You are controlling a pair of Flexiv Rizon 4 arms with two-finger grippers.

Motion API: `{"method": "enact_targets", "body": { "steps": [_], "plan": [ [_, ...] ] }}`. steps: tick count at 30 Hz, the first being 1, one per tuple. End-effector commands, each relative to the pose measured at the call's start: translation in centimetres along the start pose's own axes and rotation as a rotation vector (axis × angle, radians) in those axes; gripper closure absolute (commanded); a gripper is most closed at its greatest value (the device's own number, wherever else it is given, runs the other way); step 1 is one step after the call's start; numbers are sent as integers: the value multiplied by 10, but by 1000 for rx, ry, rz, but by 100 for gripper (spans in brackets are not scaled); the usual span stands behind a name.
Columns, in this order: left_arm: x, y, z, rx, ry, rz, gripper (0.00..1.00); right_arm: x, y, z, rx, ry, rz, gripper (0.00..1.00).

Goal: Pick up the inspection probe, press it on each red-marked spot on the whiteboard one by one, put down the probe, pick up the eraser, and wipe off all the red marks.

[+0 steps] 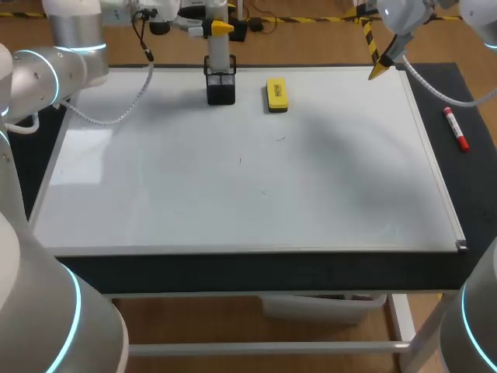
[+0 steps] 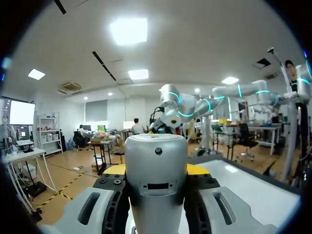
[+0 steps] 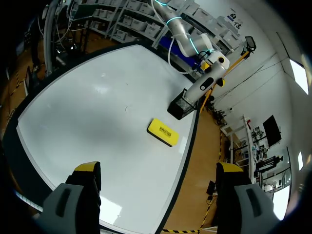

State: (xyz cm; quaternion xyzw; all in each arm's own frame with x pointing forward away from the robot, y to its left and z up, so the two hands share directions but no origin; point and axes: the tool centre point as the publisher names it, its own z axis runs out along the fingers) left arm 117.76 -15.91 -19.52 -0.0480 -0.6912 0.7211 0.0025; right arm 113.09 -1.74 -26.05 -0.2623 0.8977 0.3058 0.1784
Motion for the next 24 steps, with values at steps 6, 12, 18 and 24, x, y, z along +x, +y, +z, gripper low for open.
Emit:
{"method": "enact_targets", "body": {
  "steps": [6, 12, 18, 24],
  "plan": [
    [-15, 19, 0, 22, 138, -9, 100, 0, 0, -1, 2, 4, -2, 0],
    [-19, 30, -2, 23, 145, -19, 100, 0, 0, -1, 2, 4, -2, 0],
    [-22, 43, -4, 30, 148, -43, 100, 0, 0, -1, 2, 4, -2, 0],
    [-26, 55, -5, 33, 160, -58, 100, 0, 0, -1, 2, 4, -2, 0]
  ]
}}
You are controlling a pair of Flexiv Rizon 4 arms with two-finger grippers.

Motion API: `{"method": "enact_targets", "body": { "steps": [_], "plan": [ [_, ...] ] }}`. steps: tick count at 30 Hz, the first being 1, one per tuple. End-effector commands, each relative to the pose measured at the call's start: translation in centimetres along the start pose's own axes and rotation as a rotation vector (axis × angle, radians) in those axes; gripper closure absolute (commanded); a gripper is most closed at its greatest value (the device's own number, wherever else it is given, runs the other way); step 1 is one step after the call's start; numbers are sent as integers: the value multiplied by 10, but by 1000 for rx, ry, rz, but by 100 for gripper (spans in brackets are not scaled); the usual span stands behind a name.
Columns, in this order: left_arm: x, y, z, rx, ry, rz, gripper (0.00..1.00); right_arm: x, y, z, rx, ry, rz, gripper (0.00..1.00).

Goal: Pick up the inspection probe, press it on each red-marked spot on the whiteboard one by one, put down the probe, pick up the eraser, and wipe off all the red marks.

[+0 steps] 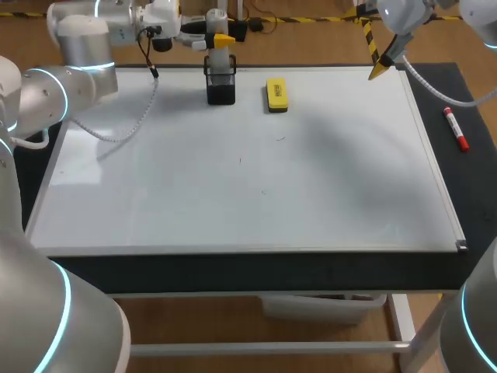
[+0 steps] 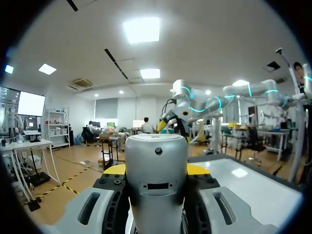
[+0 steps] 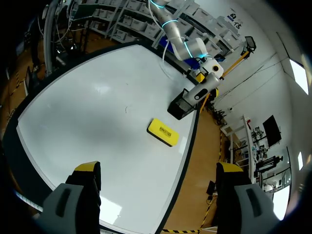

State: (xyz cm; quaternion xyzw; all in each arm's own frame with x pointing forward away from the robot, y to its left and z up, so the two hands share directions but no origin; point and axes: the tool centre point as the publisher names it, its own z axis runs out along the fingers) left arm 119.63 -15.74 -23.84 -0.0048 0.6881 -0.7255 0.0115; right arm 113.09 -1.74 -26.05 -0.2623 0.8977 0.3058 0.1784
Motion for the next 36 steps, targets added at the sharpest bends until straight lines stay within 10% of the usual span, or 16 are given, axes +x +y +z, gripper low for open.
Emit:
{"method": "enact_targets", "body": {
  "steps": [1, 36],
  "plan": [
    [-11, 13, 0, 16, 258, -9, 100, 0, 0, -1, 2, 4, -2, 0],
    [-19, 40, -2, 7, 381, -27, 98, 0, 0, -1, 2, 4, -2, 0]
  ]
}}
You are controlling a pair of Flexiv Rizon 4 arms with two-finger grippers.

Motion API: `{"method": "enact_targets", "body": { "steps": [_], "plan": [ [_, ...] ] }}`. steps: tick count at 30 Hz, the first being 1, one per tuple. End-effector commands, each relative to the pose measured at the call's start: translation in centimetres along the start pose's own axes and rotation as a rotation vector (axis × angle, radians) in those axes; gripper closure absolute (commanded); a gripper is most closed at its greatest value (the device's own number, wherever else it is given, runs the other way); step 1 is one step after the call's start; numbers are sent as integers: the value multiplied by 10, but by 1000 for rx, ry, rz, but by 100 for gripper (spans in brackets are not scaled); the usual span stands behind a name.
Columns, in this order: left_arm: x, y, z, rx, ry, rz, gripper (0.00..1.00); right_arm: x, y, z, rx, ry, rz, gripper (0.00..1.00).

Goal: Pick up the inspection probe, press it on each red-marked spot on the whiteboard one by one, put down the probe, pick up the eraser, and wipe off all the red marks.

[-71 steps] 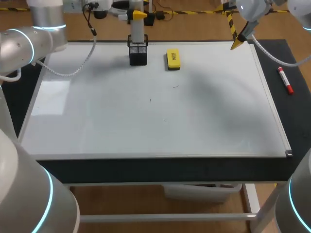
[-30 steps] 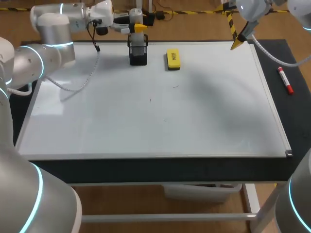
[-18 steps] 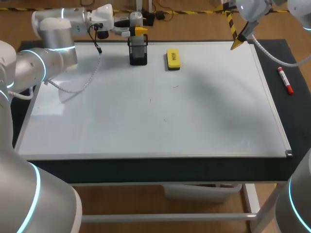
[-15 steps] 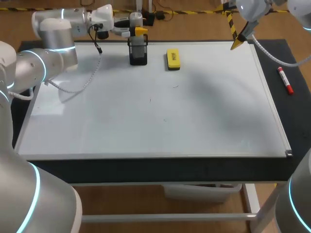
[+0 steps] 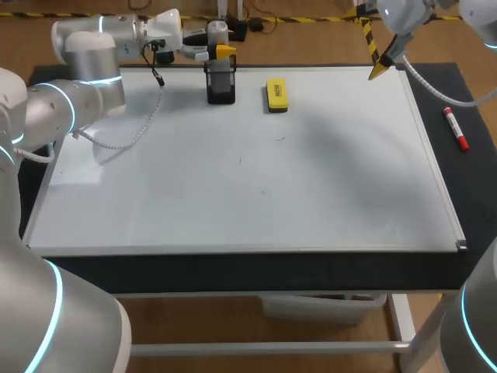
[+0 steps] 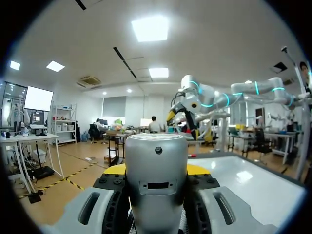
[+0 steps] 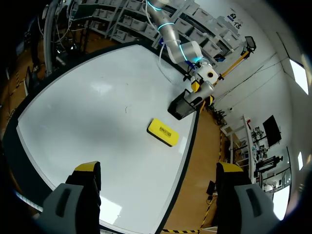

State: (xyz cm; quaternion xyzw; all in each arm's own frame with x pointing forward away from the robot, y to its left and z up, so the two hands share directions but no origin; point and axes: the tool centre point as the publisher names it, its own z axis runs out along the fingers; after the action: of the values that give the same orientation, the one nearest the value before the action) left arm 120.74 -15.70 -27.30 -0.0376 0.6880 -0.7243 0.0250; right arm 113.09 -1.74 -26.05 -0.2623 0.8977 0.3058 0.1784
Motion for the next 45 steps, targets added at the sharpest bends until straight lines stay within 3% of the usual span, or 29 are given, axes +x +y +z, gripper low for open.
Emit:
{"method": "enact_targets", "body": {
  "steps": [1, 2, 3, 4, 5, 17, 32, 45],
  "plan": [
    [-9, 5, 1, 4, 451, -1, 86, 0, 0, -1, 2, 4, -2, 0],
    [-8, 5, 1, 3, 454, 0, 57, 0, 0, -1, 2, 4, -2, 0],
    [-8, 4, 1, 2, 459, 2, 42, 0, 0, -1, 2, 4, -2, 0],
    [-7, 3, 2, 1, 461, 3, 13, 0, 0, -1, 2, 4, -2, 0],
    [-7, 3, 2, 0, 462, 4, 0, 0, 0, -1, 2, 4, -2, 0],
    [-3, -3, -1, -16, 465, 13, 0, 0, 0, -1, 2, 4, -2, 0],
    [0, -17, -10, -61, 590, 36, 0, 0, 0, -1, 2, 4, -2, 0],
    [12, -26, -32, -92, 600, 41, 0, 0, 0, -1, 2, 4, -2, 0]
  ]
}}
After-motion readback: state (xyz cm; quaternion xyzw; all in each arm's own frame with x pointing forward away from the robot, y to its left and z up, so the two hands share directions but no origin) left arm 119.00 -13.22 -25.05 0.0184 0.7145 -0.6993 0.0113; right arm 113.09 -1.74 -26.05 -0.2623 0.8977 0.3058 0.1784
